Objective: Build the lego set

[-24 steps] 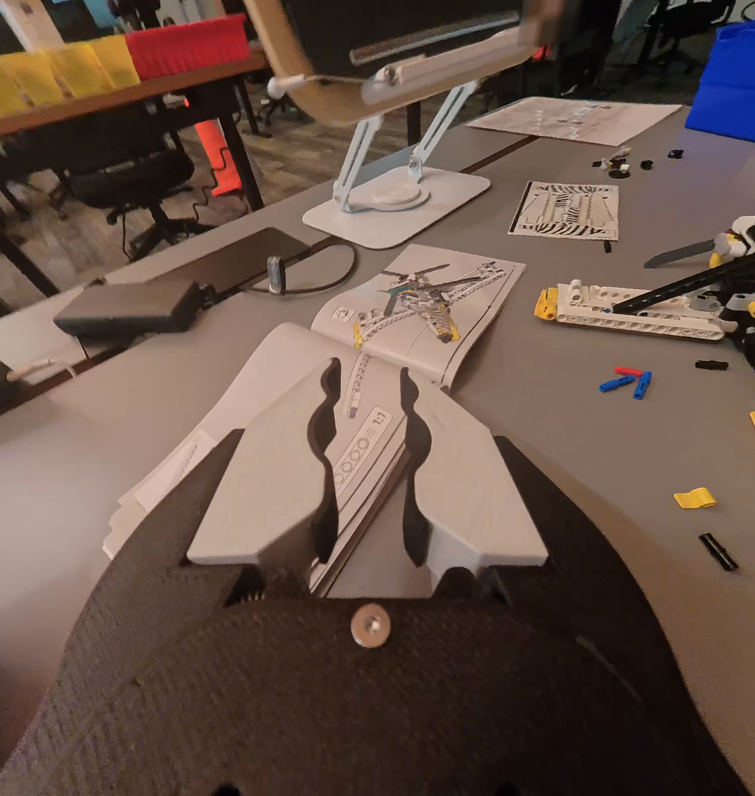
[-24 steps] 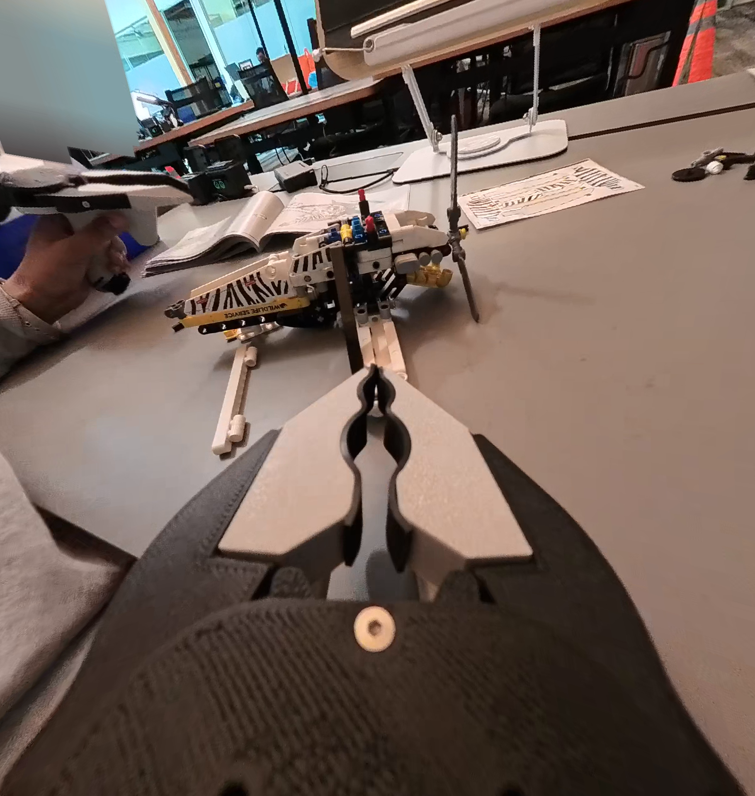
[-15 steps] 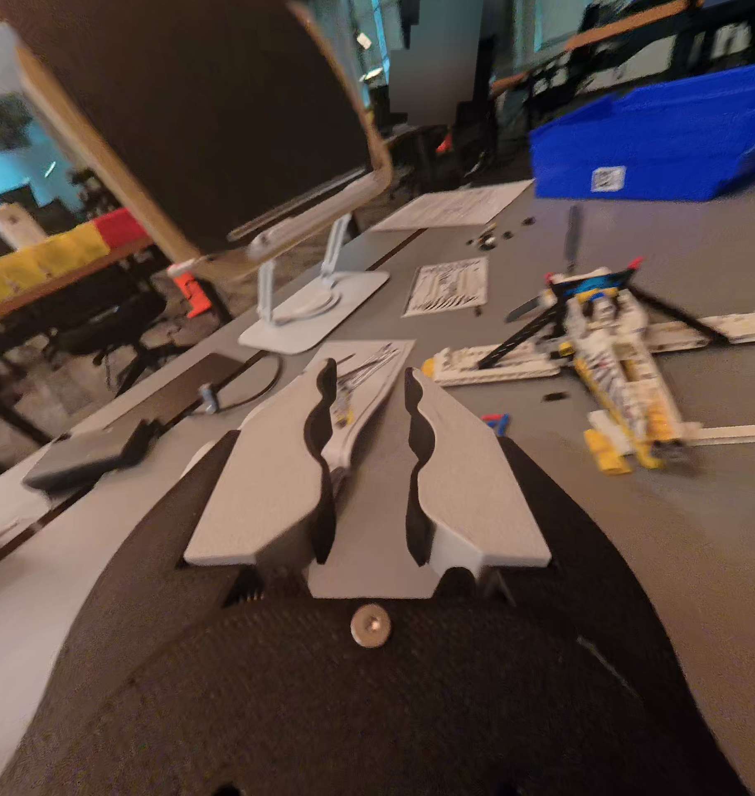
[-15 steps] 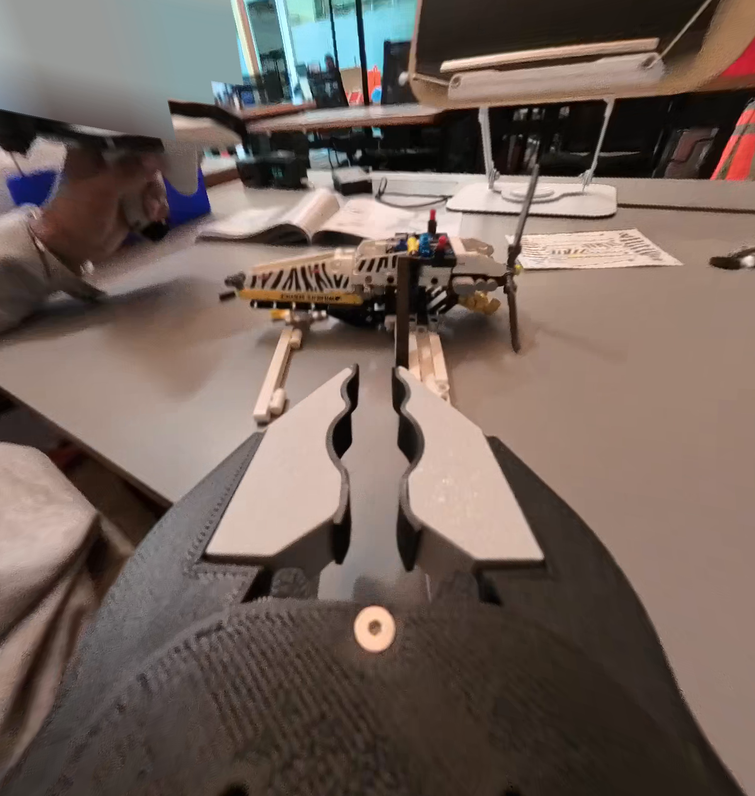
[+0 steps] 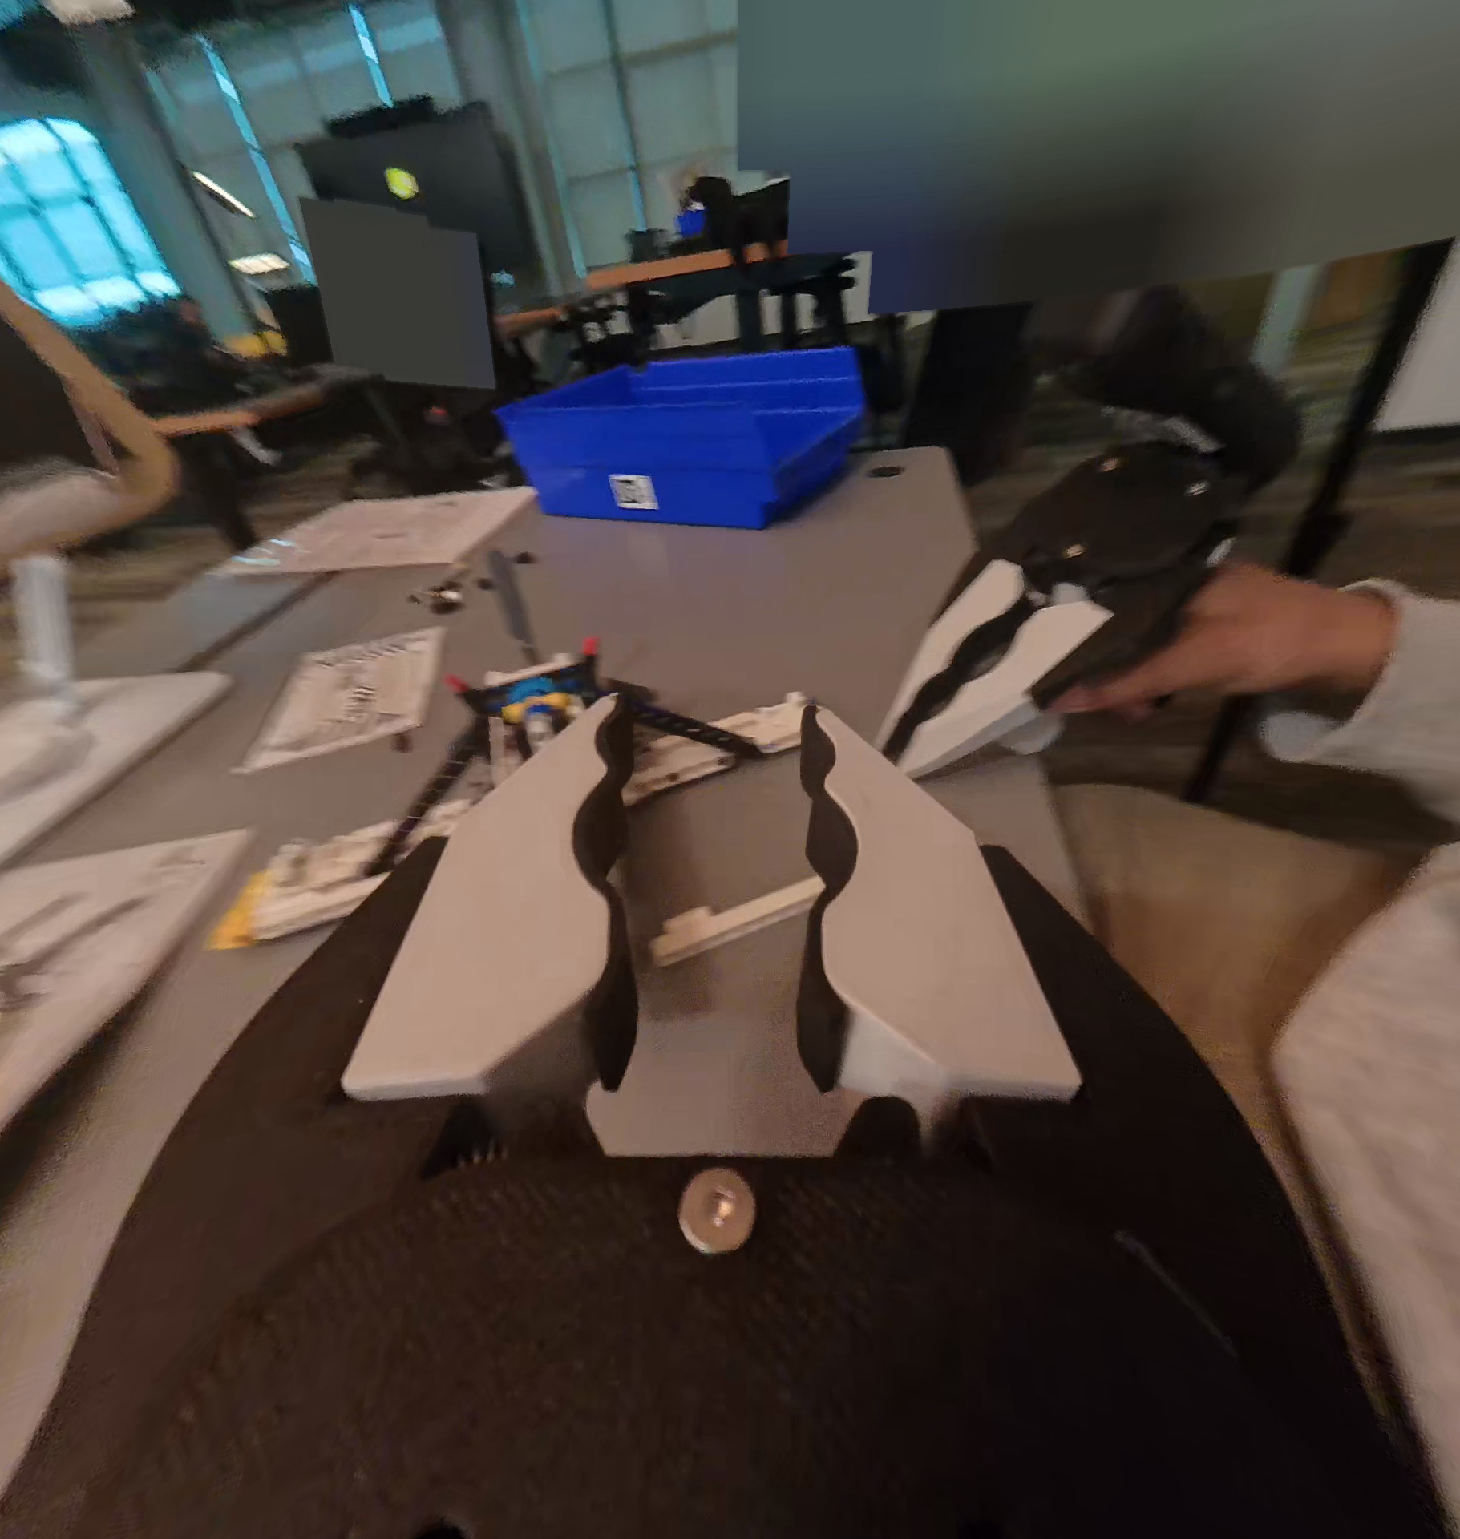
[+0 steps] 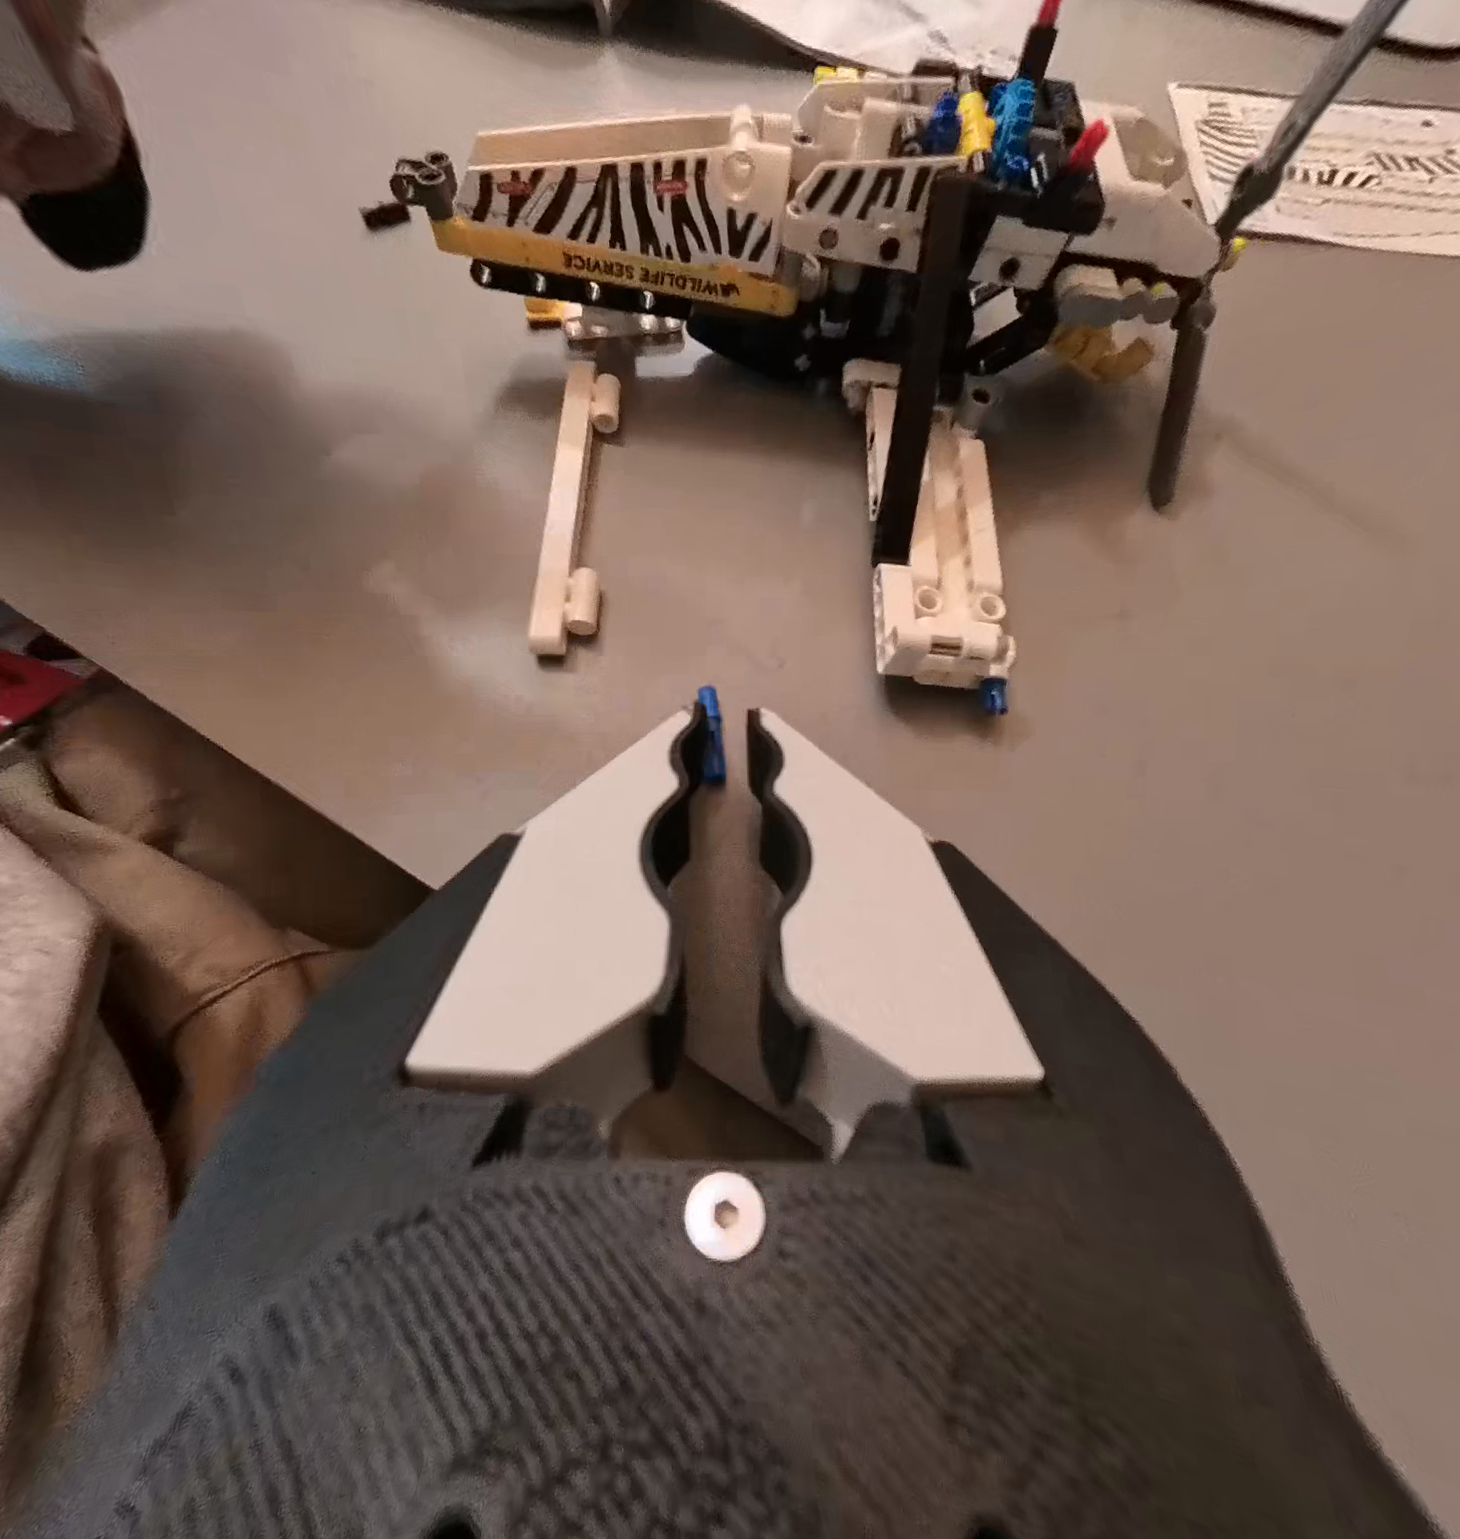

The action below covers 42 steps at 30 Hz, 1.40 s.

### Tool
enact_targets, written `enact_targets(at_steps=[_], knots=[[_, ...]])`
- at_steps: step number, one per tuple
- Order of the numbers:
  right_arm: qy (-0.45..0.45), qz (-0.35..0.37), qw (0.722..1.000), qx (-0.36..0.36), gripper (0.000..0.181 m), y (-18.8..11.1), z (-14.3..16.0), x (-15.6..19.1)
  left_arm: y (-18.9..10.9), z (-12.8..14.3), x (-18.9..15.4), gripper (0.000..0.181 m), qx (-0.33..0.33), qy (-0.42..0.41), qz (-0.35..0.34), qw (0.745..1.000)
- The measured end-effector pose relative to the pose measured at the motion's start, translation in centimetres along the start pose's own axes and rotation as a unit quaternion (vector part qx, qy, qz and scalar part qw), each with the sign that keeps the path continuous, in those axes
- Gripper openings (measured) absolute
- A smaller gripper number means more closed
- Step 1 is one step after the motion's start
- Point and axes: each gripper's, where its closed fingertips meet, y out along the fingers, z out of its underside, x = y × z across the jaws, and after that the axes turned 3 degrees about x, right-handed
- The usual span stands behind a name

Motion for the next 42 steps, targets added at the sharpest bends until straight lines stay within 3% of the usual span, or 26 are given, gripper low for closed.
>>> enact_targets(at_steps=[7, 9, 10, 12, 14, 15, 17, 26, 31, 36, 42], knots=[[0.001, -0.020, 0.999, 0.038, 0.003, 0.5, 0.3, 0.9, 2.4, 0.7, -4.1, 0.043, 0.010, -0.104, 0.089, 0.991], [0.025, -0.028, 0.999, 0.012, 0.003, 0.4, -0.3, 1.1, 2.6, 1.1, -4.3, 0.046, 0.019, -0.112, 0.094, 0.989], [0.051, -0.047, 0.997, -0.038, 0.003, 0.0, -1.6, 1.6, 2.6, 1.2, -4.4, 0.046, 0.021, -0.113, 0.096, 0.989], [0.152, -0.141, 0.961, -0.181, 0.001, -2.4, -5.4, 3.0, 2.5, 1.0, -4.4, 0.047, 0.015, -0.105, 0.091, 0.990], [0.241, -0.260, 0.890, -0.285, 0.001, -5.6, -8.2, 3.9, 2.3, 0.4, -4.7, 0.048, -0.002, -0.091, 0.088, 0.992], [0.263, -0.290, 0.866, -0.310, 0.000, -6.5, -8.8, 3.9, 2.2, 0.0, -5.0, 0.048, -0.013, -0.083, 0.088, 0.993], [0.285, -0.305, 0.849, -0.324, 0.001, -6.8, -9.2, 3.9, 2.0, -0.7, -5.6, 0.047, -0.032, -0.070, 0.085, 0.993], [0.260, -0.331, 0.849, -0.318, 0.001, -5.8, -10.8, 7.4, 2.7, -0.9, -6.0, 0.041, -0.044, -0.084, 0.048, 0.994], [0.273, -0.326, 0.852, -0.307, 0.002, -5.0, -10.8, 6.9, 2.8, 0.3, -4.8, 0.044, -0.021, -0.133, 0.051, 0.990], [0.292, -0.337, 0.837, -0.319, 0.001, -5.1, -11.5, 5.8, 1.8, 0.3, -2.0, 0.038, -0.057, -0.218, 0.048, 0.973], [0.277, -0.345, 0.841, -0.311, 0.001, -3.6, -13.3, 6.1, 1.5, -0.1, -2.3, 0.042, -0.073, -0.246, 0.077, 0.963]])
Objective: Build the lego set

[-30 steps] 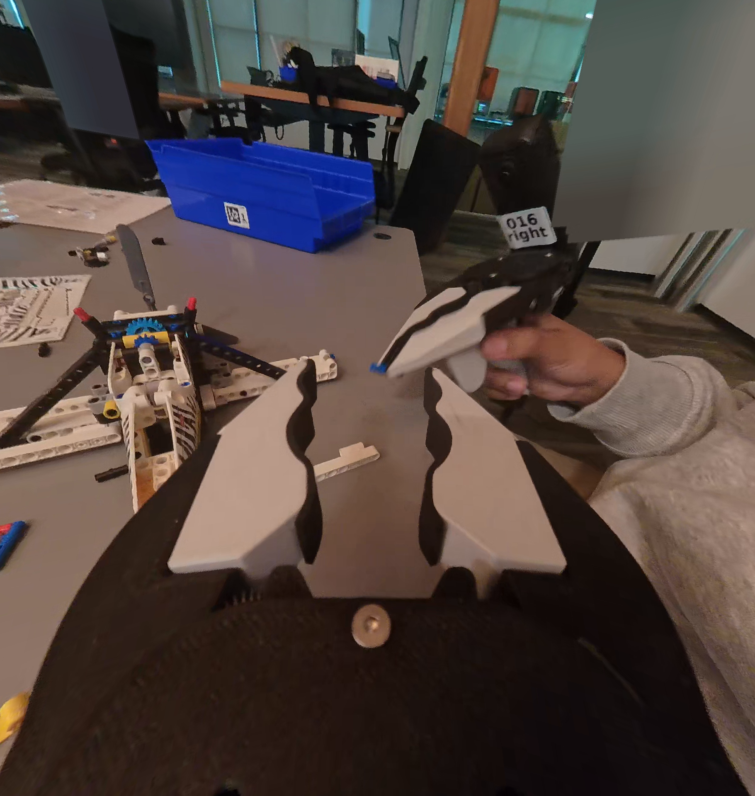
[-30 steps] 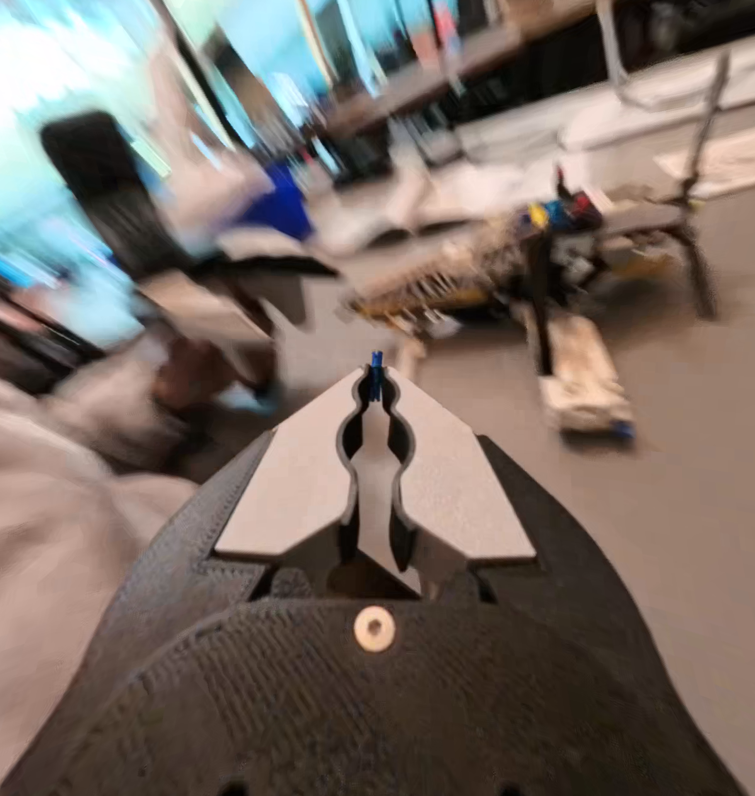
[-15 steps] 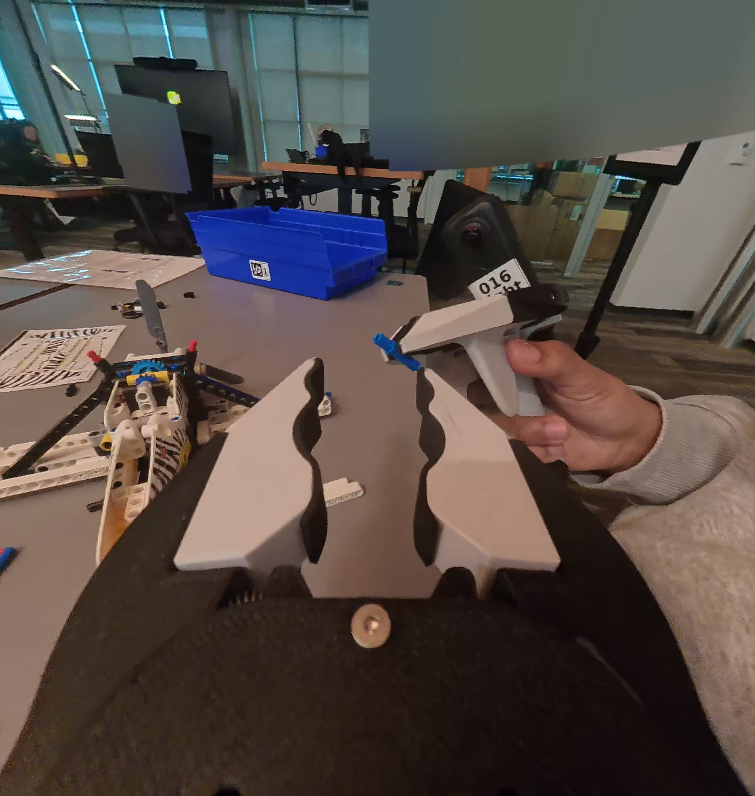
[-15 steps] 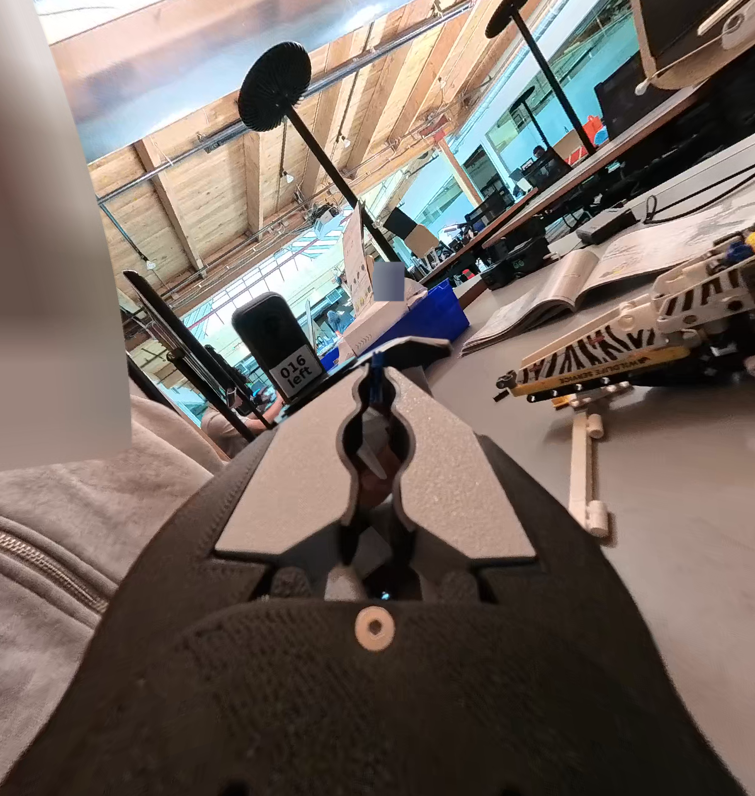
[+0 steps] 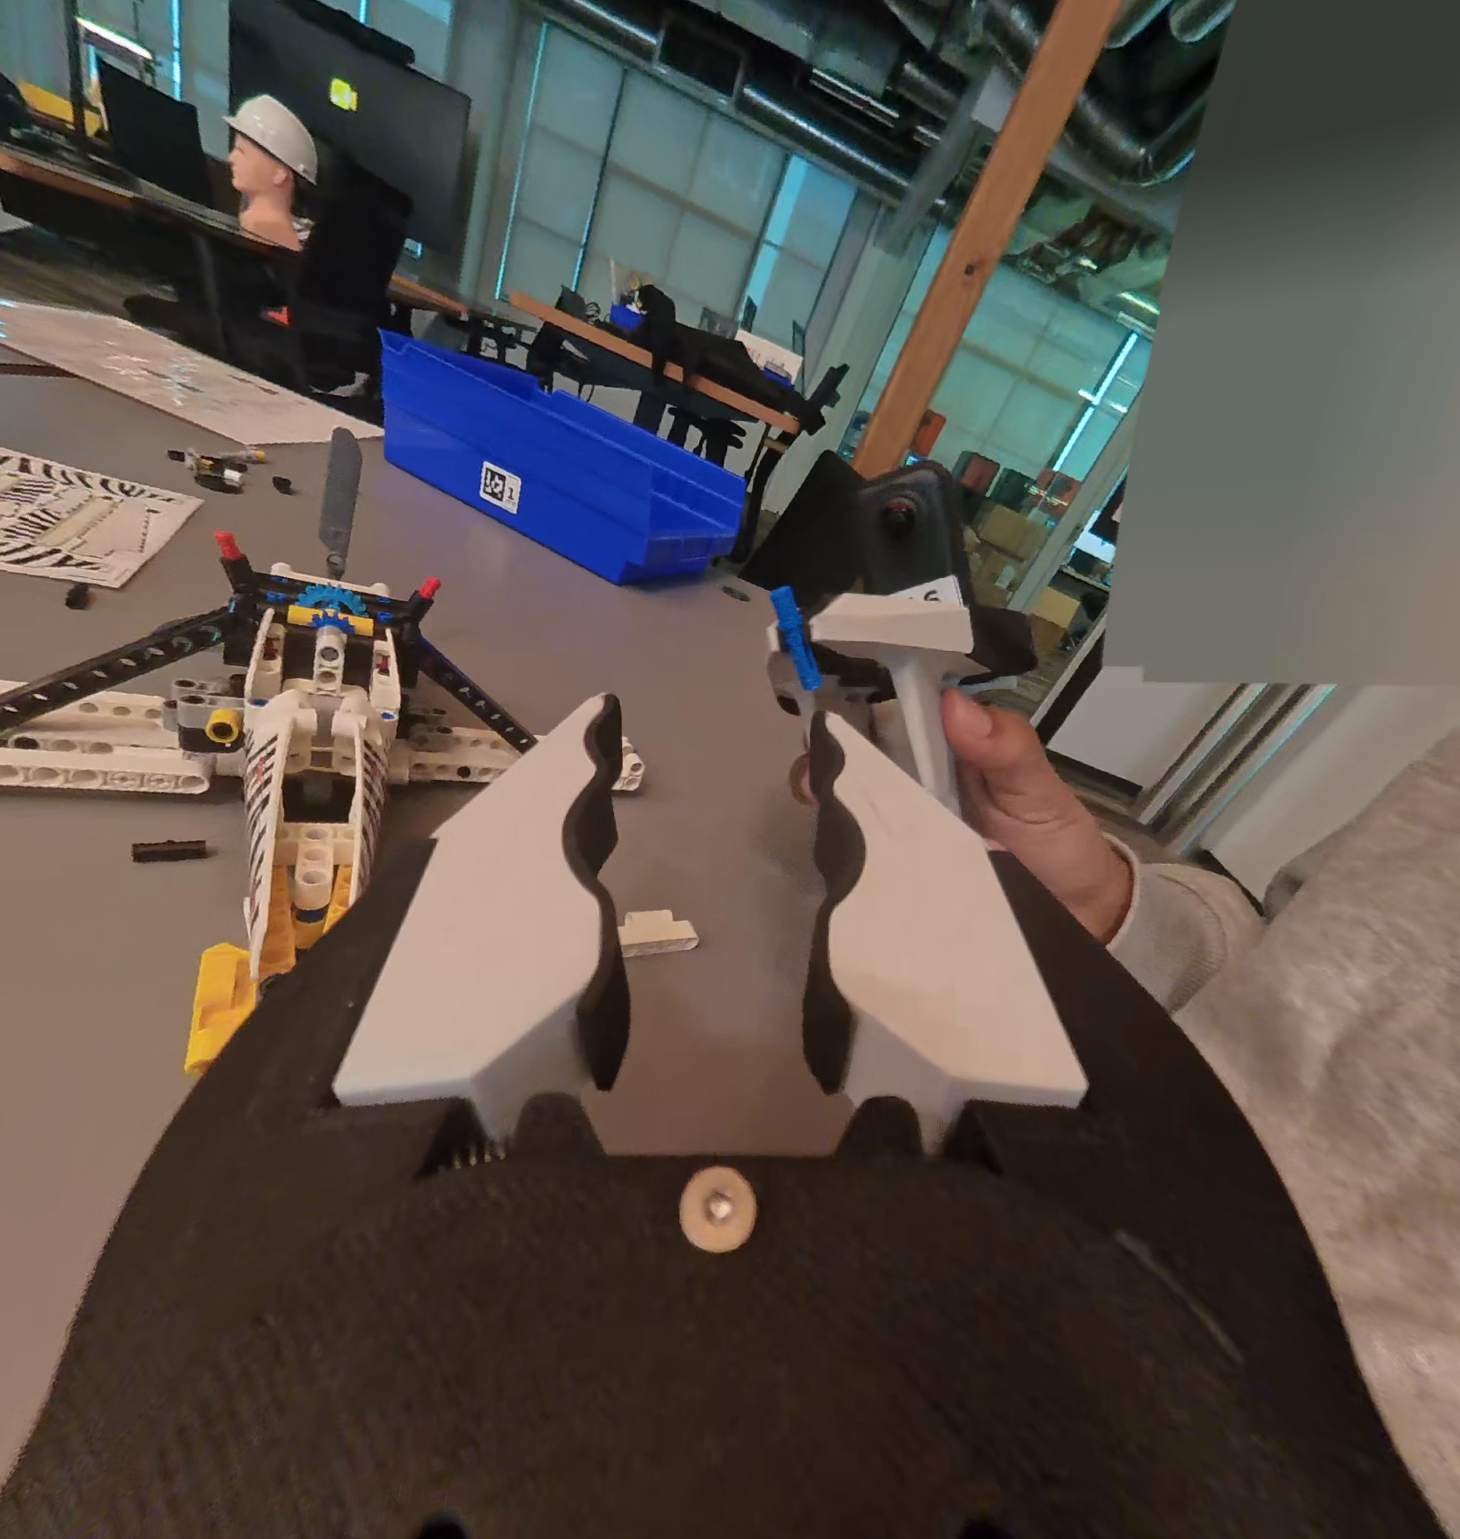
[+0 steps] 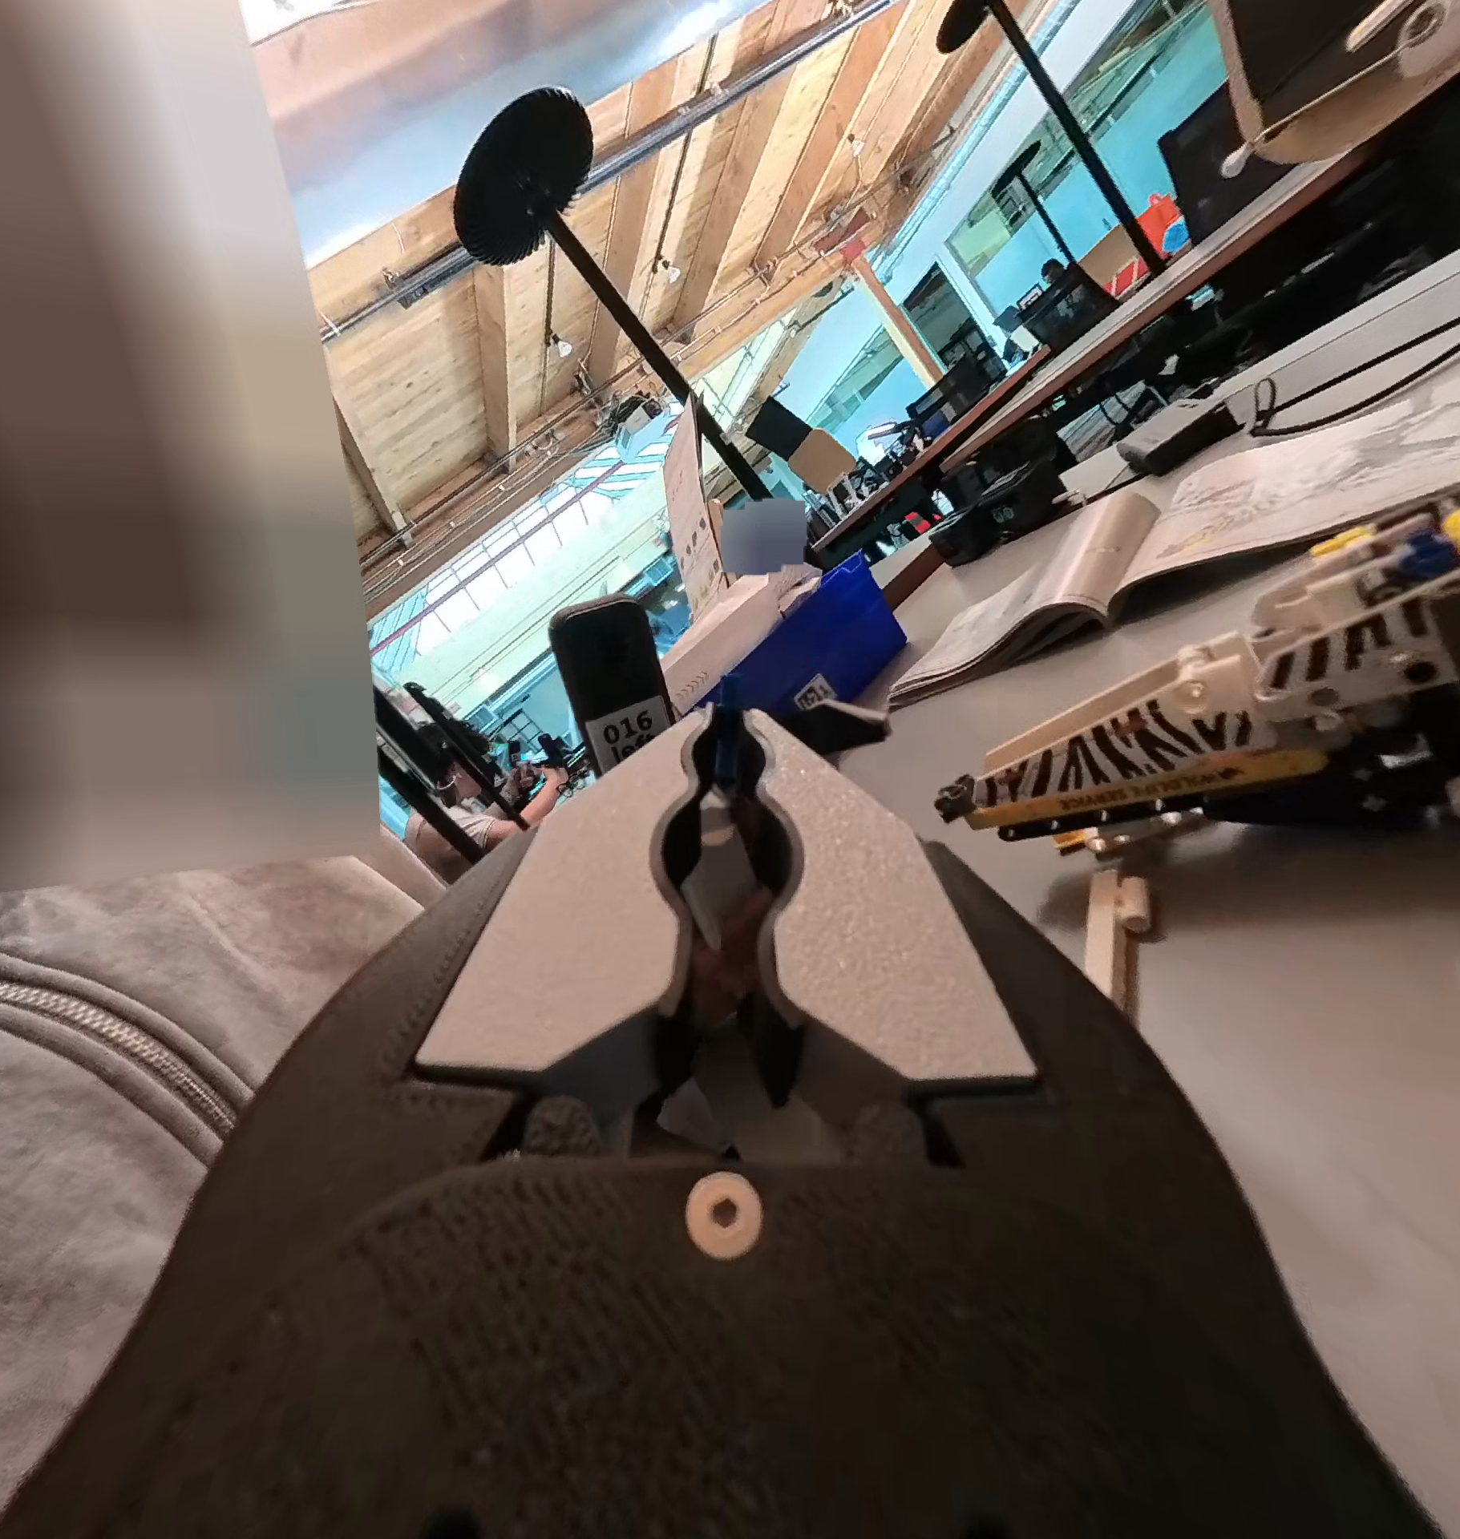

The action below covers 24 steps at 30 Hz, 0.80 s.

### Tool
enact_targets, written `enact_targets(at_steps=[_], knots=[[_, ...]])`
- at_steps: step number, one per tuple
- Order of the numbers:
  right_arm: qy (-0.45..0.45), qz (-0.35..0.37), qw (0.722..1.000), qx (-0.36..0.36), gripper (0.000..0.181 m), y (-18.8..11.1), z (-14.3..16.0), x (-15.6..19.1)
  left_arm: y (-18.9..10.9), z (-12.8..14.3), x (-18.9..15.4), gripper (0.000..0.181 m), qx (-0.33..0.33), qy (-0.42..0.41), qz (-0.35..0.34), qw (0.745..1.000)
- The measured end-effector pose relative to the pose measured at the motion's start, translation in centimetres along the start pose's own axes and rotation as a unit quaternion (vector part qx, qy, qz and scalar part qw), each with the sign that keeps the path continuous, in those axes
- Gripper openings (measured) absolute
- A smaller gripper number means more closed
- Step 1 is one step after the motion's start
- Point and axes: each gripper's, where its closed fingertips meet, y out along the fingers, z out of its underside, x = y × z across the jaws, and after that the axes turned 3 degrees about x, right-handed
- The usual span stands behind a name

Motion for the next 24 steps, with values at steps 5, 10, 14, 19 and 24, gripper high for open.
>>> enact_targets(at_steps=[5, 10, 14, 19, 24], knots=[[0.009, -0.012, 1.000, 0.009, 0.001, 1.5, 0.7, -0.3, 0.0, 0.2, 0.1, 0.042, 0.003, -0.013, 0.004, 1.000], [0.019, -0.015, 1.000, 0.009, 0.001, 2.2, 0.9, -1.0, -0.2, 0.3, 0.8, 0.031, 0.002, -0.053, 0.006, 0.999], [0.017, -0.018, 1.000, 0.011, 0.001, 2.7, 0.7, -1.1, -0.5, 0.1, 0.6, 0.014, -0.007, -0.090, 0.040, 0.995], [0.010, -0.022, 1.000, 0.009, 0.001, 2.6, 0.8, -0.6, -1.1, -0.4, 0.6, 0.000, -0.023, -0.090, 0.044, 0.995], [0.004, -0.013, 1.000, -0.014, 0.001, 1.6, 0.2, -0.3, -0.9, -0.5, -0.2, 0.007, -0.027, -0.110, 0.081, 0.990]])
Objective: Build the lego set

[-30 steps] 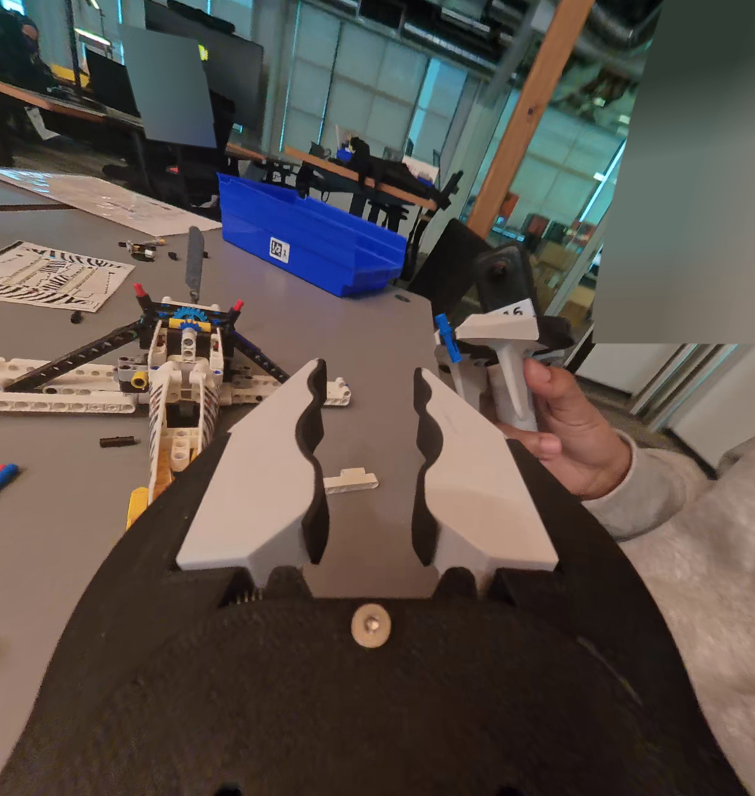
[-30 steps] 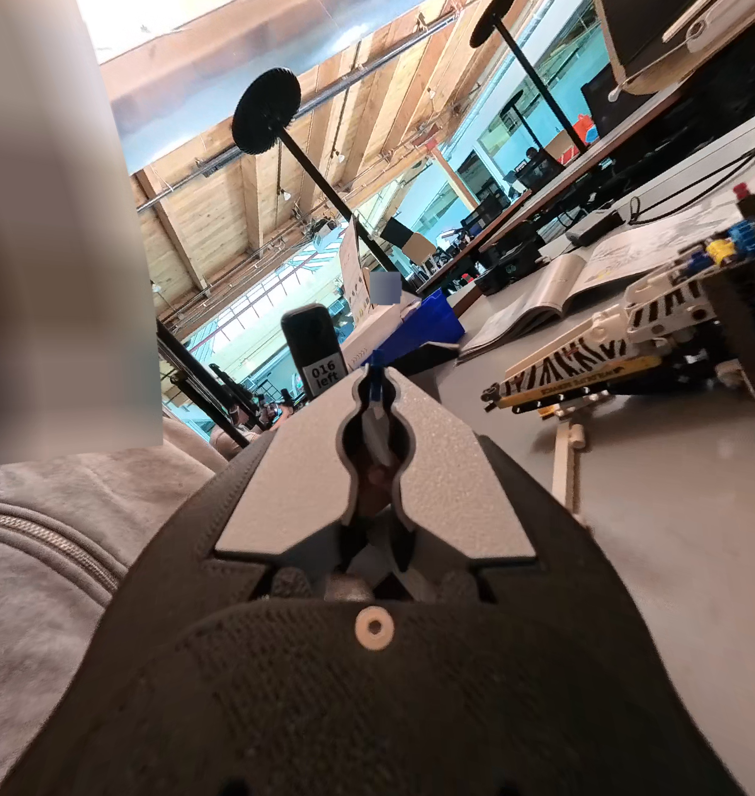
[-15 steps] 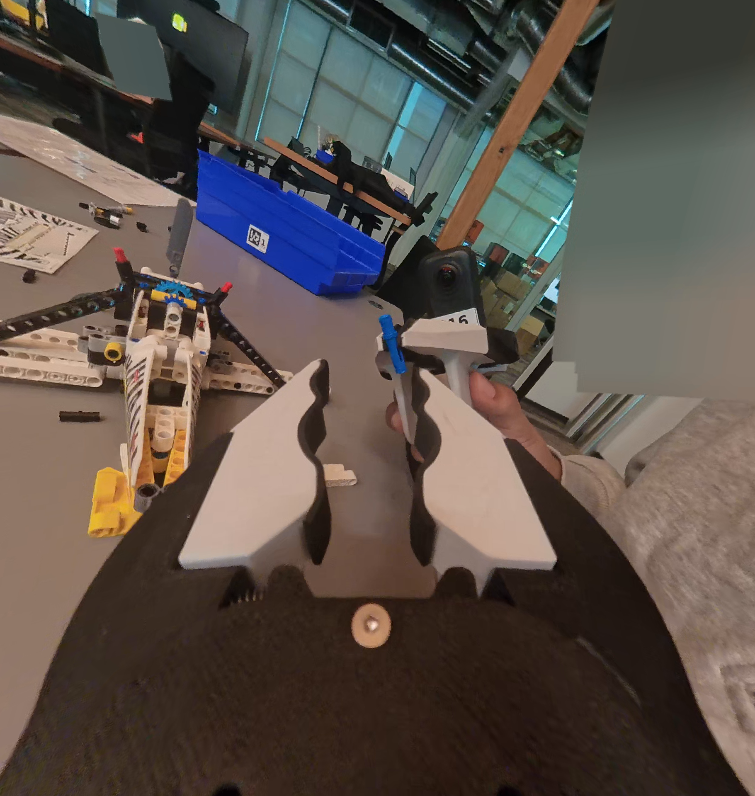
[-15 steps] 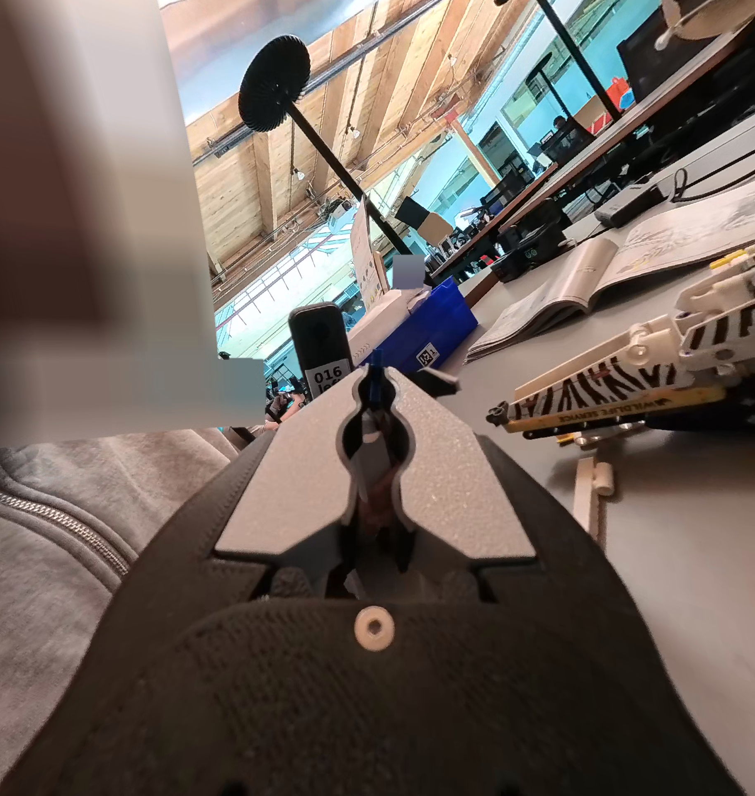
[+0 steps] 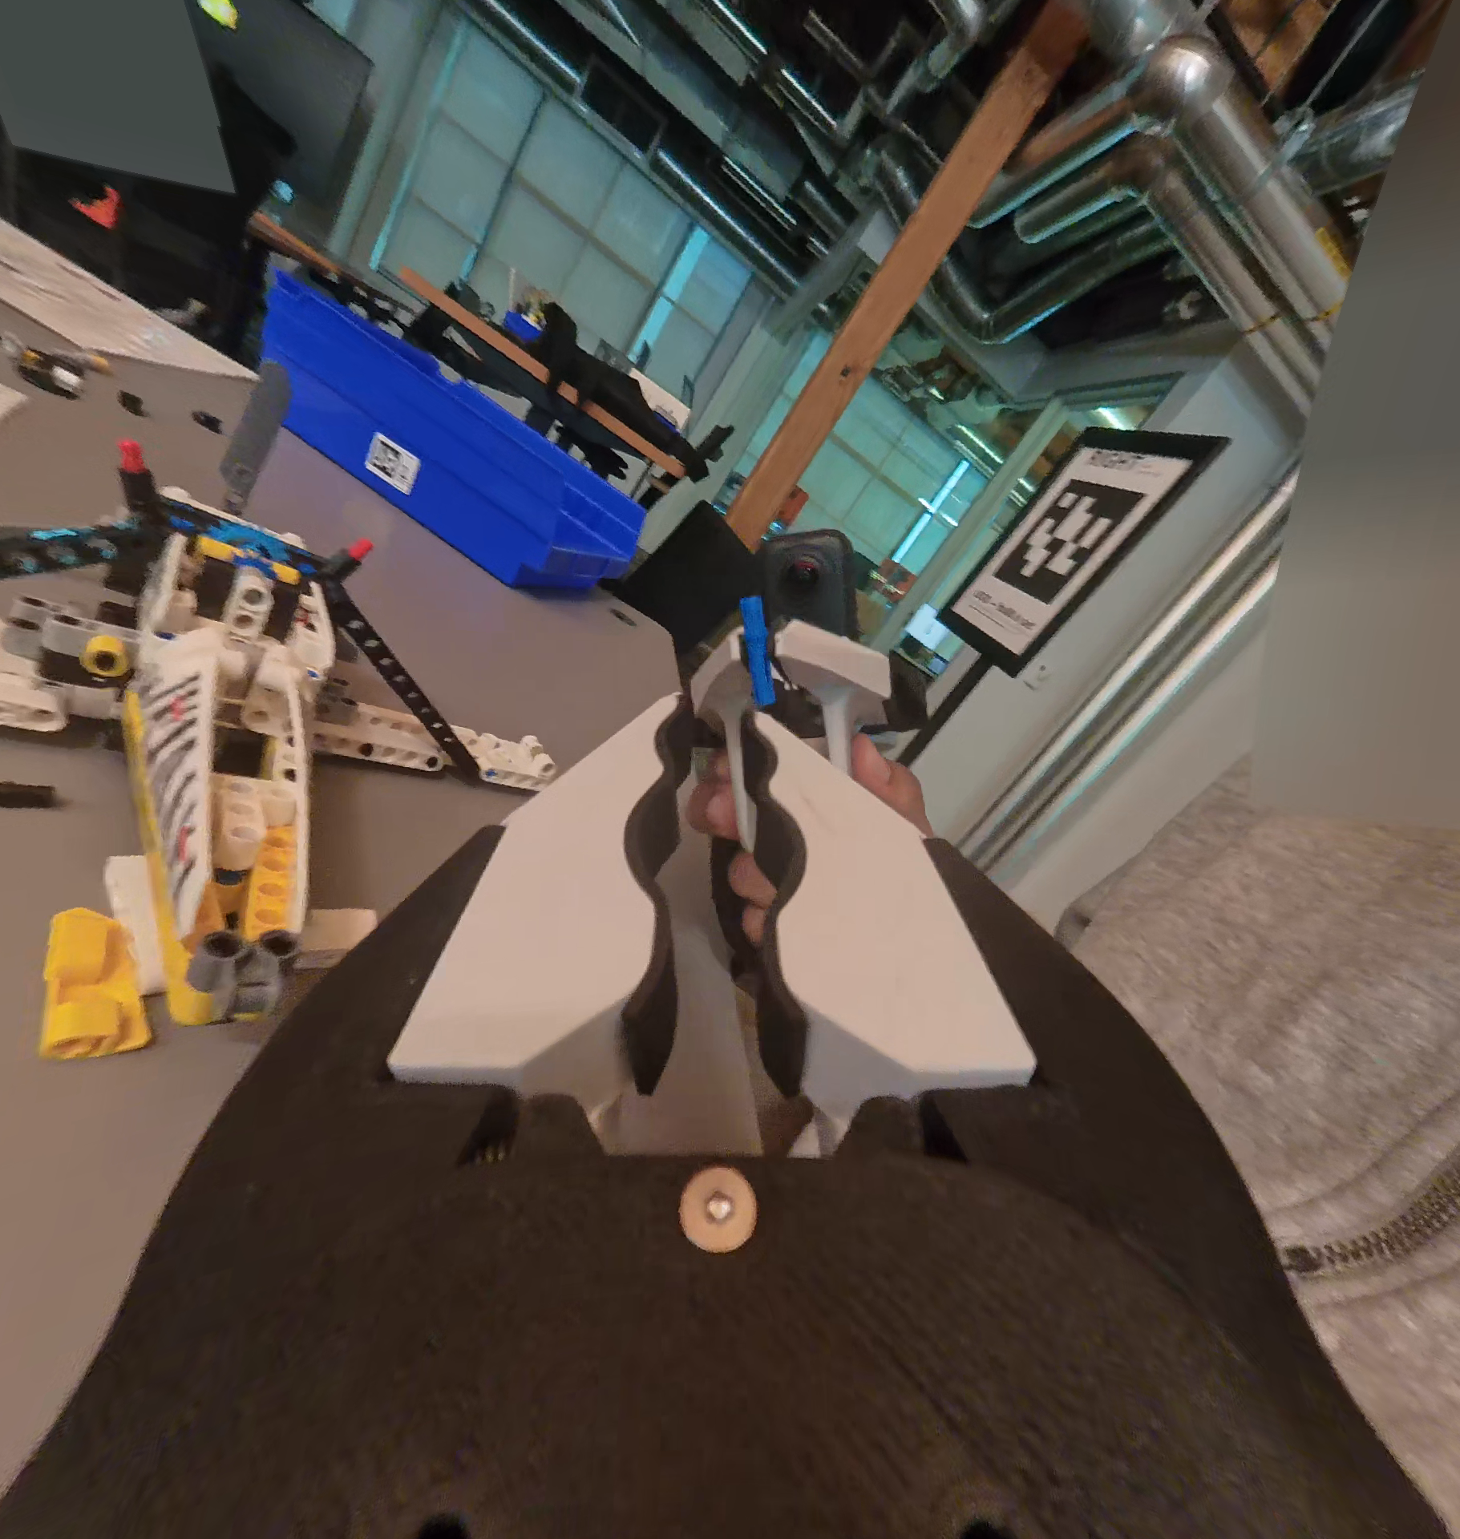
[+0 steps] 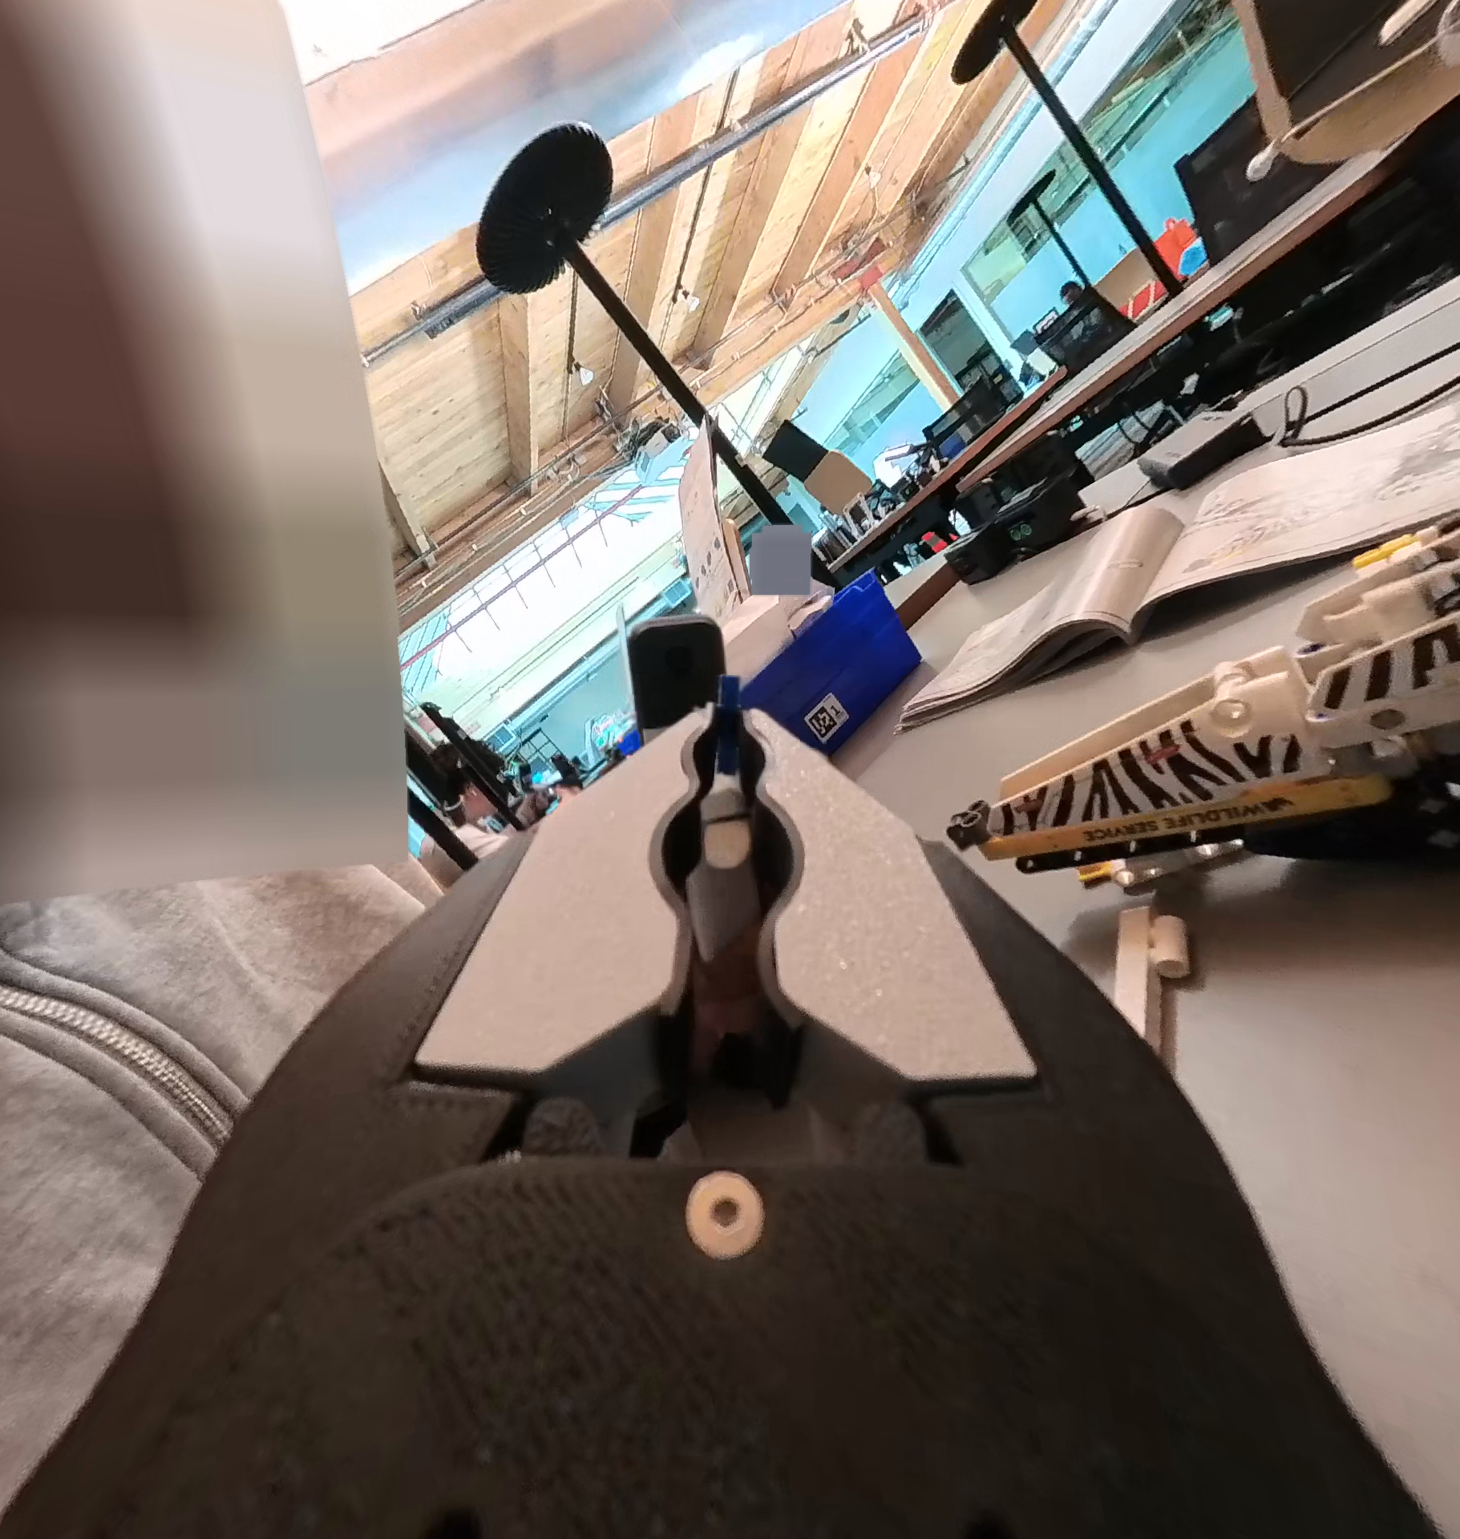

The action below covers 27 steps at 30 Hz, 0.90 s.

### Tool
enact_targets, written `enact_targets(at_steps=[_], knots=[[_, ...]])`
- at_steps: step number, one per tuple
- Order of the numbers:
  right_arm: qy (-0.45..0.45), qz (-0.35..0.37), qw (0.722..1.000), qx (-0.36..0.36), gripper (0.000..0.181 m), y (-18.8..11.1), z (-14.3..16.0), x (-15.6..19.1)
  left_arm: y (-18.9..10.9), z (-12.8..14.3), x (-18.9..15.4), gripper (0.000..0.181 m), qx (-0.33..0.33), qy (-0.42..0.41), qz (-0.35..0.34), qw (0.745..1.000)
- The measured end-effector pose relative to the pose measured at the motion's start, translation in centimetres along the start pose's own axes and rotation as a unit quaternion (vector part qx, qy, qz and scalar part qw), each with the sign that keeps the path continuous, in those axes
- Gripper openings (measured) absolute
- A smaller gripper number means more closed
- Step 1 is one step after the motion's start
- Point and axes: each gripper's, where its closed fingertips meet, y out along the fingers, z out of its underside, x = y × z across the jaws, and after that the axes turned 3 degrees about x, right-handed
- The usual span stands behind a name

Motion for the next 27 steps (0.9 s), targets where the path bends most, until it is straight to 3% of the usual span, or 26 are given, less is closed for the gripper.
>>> enact_targets(at_steps=[8, 15, 27], knots=[[-0.015, 0.005, 1.000, -0.010, 0.001, 0.0, 0.1, 0.7, 1.1, 1.1, -1.3, 0.024, 0.030, 0.019, 0.025, 0.999], [-0.019, 0.008, 1.000, -0.008, 0.001, 0.4, 0.6, 0.7, 0.5, 0.6, -0.9, 0.000, 0.019, 0.014, 0.017, 1.000], [-0.012, 0.014, 1.000, -0.006, 0.001, 0.0, 0.6, -0.1, -0.5, -0.7, -0.2, 0.000, -0.018, 0.007, 0.002, 1.000]])
